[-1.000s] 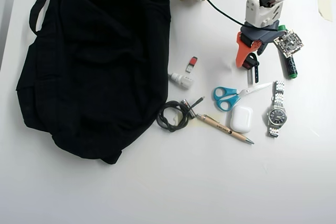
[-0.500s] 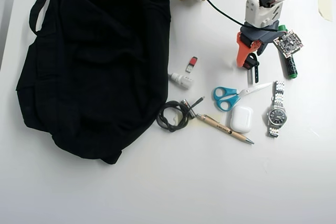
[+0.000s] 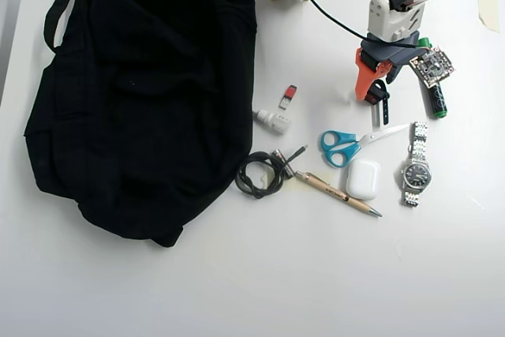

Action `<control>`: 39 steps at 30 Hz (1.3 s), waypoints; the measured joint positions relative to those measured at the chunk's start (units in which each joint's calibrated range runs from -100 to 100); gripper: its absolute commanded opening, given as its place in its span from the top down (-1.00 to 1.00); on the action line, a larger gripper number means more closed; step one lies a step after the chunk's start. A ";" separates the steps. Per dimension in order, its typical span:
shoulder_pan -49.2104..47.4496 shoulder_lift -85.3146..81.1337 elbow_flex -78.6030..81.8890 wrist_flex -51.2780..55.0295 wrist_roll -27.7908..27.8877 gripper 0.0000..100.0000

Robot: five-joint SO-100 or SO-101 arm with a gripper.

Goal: Put the black bike light into the black bag

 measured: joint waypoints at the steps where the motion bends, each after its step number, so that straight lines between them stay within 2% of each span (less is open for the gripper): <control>1: -0.07 0.33 0.00 0.00 0.00 0.49; 15: 0.51 2.92 -1.71 0.00 0.15 0.49; 21: 0.44 3.50 -2.13 -0.34 0.15 0.63; 29: 0.81 3.75 -2.47 -0.68 0.15 0.66; 35: 1.25 3.84 -2.56 -1.96 0.20 0.89; 39: 0.88 3.92 -2.56 -3.32 0.20 0.93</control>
